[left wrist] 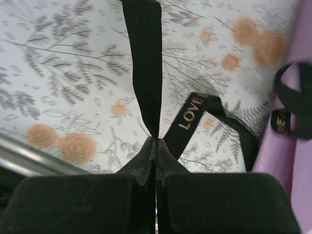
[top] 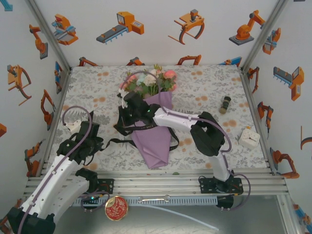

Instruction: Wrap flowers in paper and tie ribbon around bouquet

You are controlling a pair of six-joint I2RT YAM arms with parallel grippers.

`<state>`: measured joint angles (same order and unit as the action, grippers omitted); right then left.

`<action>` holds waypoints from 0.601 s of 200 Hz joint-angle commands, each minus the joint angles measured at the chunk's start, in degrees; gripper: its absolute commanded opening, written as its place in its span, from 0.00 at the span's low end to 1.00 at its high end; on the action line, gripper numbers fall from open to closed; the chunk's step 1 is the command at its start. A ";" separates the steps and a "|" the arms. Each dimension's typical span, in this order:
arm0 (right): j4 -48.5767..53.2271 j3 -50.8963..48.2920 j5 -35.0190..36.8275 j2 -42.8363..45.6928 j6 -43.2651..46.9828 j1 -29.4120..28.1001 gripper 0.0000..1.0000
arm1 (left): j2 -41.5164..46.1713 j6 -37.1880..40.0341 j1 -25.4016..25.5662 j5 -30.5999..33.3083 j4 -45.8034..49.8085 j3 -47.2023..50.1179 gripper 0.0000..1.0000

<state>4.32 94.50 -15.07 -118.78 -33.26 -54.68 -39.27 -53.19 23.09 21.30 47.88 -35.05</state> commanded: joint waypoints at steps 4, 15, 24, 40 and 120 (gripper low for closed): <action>-1.68 10.28 1.02 -4.30 -3.93 1.06 0.00 | 2.73 5.03 -0.35 -8.26 -6.91 2.08 0.00; 0.03 15.77 -2.50 -8.38 -5.42 0.65 0.04 | 4.19 6.08 -0.38 -9.49 -8.13 2.60 0.00; 1.92 19.89 -4.96 -11.09 -5.94 0.23 0.22 | 5.56 6.91 -0.29 -9.93 -8.43 2.94 0.00; 4.98 23.78 -5.08 -11.84 -4.42 0.11 0.43 | 8.33 7.95 -0.26 -11.11 -8.70 3.86 0.00; 6.99 -5.14 11.52 21.28 2.13 8.93 0.54 | 7.38 14.62 4.56 -26.62 -29.47 -0.46 0.00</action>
<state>11.31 97.89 -13.21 -111.50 -33.91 -48.75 -26.09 -44.47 24.25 0.05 30.11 -29.45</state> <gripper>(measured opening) 0.532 0.007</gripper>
